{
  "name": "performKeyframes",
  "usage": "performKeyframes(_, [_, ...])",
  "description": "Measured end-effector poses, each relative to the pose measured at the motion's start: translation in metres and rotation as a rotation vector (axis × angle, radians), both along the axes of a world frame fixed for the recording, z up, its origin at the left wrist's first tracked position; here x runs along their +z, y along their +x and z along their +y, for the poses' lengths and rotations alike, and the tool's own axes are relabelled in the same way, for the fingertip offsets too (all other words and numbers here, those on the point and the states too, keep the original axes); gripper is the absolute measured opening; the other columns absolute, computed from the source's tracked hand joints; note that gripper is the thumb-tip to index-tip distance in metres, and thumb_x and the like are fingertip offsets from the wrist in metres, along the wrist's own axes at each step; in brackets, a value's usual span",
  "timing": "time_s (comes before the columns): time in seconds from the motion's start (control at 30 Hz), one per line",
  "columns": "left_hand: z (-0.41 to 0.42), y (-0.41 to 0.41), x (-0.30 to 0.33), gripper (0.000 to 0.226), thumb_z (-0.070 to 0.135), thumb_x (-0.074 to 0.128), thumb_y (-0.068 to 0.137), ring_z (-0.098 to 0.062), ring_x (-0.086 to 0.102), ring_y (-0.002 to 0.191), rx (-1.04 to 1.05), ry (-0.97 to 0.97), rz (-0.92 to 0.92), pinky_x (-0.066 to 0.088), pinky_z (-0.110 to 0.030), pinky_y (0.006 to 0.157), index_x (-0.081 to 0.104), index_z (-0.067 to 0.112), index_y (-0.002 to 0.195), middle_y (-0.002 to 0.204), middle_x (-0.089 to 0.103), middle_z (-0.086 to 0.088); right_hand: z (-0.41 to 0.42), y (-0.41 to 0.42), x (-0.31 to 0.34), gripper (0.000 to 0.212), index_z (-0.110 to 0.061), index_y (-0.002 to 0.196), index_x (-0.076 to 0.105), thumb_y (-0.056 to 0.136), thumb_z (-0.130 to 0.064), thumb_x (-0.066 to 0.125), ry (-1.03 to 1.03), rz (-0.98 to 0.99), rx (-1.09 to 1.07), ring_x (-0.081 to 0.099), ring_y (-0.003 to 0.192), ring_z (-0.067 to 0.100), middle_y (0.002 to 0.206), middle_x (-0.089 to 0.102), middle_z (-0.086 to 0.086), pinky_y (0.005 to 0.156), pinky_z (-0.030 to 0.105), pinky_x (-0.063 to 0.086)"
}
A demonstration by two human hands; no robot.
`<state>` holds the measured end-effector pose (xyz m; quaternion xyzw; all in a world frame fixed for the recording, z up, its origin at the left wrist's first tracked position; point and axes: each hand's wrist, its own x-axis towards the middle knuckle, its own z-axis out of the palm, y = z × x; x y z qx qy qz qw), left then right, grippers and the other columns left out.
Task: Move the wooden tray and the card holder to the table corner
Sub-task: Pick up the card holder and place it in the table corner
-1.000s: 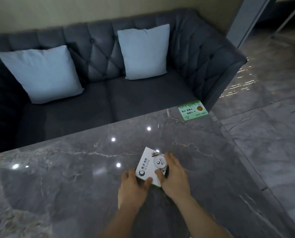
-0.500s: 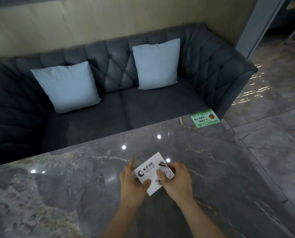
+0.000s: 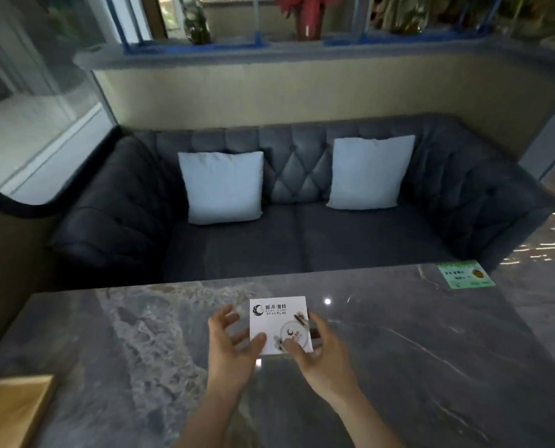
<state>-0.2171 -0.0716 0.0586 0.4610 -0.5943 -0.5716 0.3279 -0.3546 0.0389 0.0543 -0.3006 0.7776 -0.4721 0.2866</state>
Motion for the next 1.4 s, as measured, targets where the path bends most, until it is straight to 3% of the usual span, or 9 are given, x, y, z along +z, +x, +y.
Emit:
performKeyframes(0.13, [-0.049, 0.076, 0.000, 0.072, 0.001, 0.078, 0.084, -0.011, 0.069, 0.099, 0.061, 0.015, 0.037, 0.060, -0.022, 0.066, 0.037, 0.035, 0.133, 0.121, 0.064, -0.002, -0.058, 0.072, 0.014, 0.061, -0.045, 0.119, 0.062, 0.066, -0.039, 0.091, -0.015, -0.011, 0.104, 0.074, 0.091, 0.002, 0.106, 0.076, -0.023, 0.078, 0.031, 0.063])
performKeyframes(0.27, [-0.105, 0.163, -0.002, 0.087, 0.008, 0.076, 0.087, -0.010, 0.067, 0.110, 0.096, 0.028, 0.004, 0.058, -0.035, 0.089, 0.027, 0.046, 0.147, 0.123, 0.066, 0.002, -0.124, 0.156, 0.015, 0.078, -0.041, 0.126, 0.059, 0.058, -0.032, 0.095, 0.030, -0.030, 0.191, 0.071, 0.110, 0.013, 0.121, 0.073, -0.014, 0.093, 0.050, 0.060])
performKeyframes(0.4, [-0.158, 0.249, -0.006, 0.090, 0.022, 0.082, 0.083, 0.007, 0.065, 0.105, 0.083, -0.032, -0.059, 0.057, -0.036, 0.094, 0.025, 0.057, 0.143, 0.129, 0.065, 0.015, -0.195, 0.237, 0.005, 0.063, -0.037, 0.121, 0.063, 0.069, -0.022, 0.096, 0.020, 0.120, 0.205, 0.068, 0.105, 0.007, 0.118, 0.068, -0.014, 0.087, 0.041, 0.062])
performKeyframes(0.53, [-0.201, 0.316, -0.007, 0.101, 0.047, 0.083, 0.074, -0.009, 0.036, 0.116, 0.059, -0.185, -0.408, 0.029, -0.041, 0.107, 0.013, 0.063, 0.145, 0.130, 0.045, 0.040, -0.250, 0.302, -0.007, 0.064, -0.039, 0.119, 0.061, 0.070, -0.017, 0.095, 0.051, 0.122, 0.257, 0.069, 0.100, 0.004, 0.110, 0.071, -0.013, 0.087, 0.039, 0.062])
performKeyframes(0.6, [-0.221, 0.343, -0.012, 0.098, 0.043, 0.080, 0.075, -0.015, 0.029, 0.120, 0.055, -0.221, -0.512, 0.020, -0.047, 0.109, 0.015, 0.058, 0.147, 0.129, 0.047, 0.034, -0.274, 0.329, -0.012, 0.066, -0.040, 0.122, 0.059, 0.070, -0.017, 0.094, 0.044, 0.154, 0.279, 0.068, 0.101, 0.004, 0.111, 0.070, -0.015, 0.086, 0.037, 0.062])
performKeyframes(0.77, [-0.271, 0.386, -0.028, 0.092, 0.031, 0.077, 0.082, -0.024, 0.046, 0.112, -0.005, -0.306, -0.561, 0.042, -0.048, 0.095, 0.016, 0.053, 0.149, 0.136, 0.055, 0.017, -0.324, 0.370, -0.022, 0.070, -0.042, 0.136, 0.051, 0.081, -0.016, 0.086, 0.070, 0.237, 0.325, 0.068, 0.108, 0.008, 0.113, 0.060, -0.032, 0.090, 0.030, 0.059])
performKeyframes(0.93, [-0.316, 0.406, -0.047, 0.083, 0.024, 0.075, 0.087, -0.018, 0.049, 0.125, -0.012, -0.312, -0.586, 0.051, -0.043, 0.098, 0.026, 0.052, 0.147, 0.140, 0.051, 0.009, -0.369, 0.387, -0.037, 0.052, -0.021, 0.140, 0.061, 0.091, -0.005, 0.072, 0.110, 0.359, 0.395, 0.060, 0.126, 0.014, 0.139, 0.064, -0.004, 0.109, 0.029, 0.050])
performKeyframes(1.1, [-0.357, 0.414, -0.069, 0.058, 0.011, 0.069, 0.091, -0.021, 0.049, 0.134, -0.015, -0.288, -0.664, 0.047, -0.043, 0.108, 0.049, 0.022, 0.144, 0.149, 0.050, 0.001, -0.411, 0.402, -0.056, 0.037, -0.022, 0.126, 0.072, 0.093, -0.006, 0.068, 0.152, 0.469, 0.419, 0.068, 0.114, 0.020, 0.128, 0.072, -0.001, 0.098, 0.030, 0.056])
performKeyframes(1.4, [-0.401, 0.426, -0.109, 0.058, 0.009, 0.065, 0.094, -0.020, 0.043, 0.138, 0.007, -0.271, -0.735, 0.038, -0.035, 0.115, 0.046, 0.019, 0.147, 0.155, 0.042, 0.000, -0.460, 0.420, -0.096, 0.036, -0.028, 0.127, 0.071, 0.094, -0.014, 0.066, 0.195, 0.588, 0.452, 0.069, 0.110, 0.022, 0.131, 0.069, -0.002, 0.094, 0.032, 0.057])
